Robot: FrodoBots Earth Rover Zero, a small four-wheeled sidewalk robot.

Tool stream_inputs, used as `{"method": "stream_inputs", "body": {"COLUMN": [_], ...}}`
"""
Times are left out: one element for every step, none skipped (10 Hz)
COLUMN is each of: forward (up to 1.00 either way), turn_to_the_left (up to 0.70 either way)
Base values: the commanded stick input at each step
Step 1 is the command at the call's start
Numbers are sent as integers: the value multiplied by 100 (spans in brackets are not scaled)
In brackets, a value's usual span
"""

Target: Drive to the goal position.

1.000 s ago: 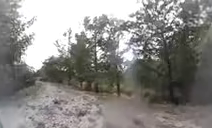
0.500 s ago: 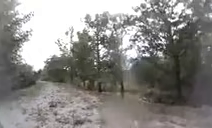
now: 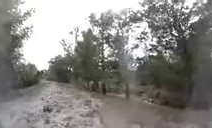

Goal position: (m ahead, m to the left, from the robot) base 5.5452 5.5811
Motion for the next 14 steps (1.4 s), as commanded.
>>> {"method": "stream_inputs", "body": {"forward": [60,60,60,60,60,60,60,60,60,60,60,60,60,60], "turn_to_the_left": [15,15,15,15,15,15,15,7,0,0,15,15,15,15]}}
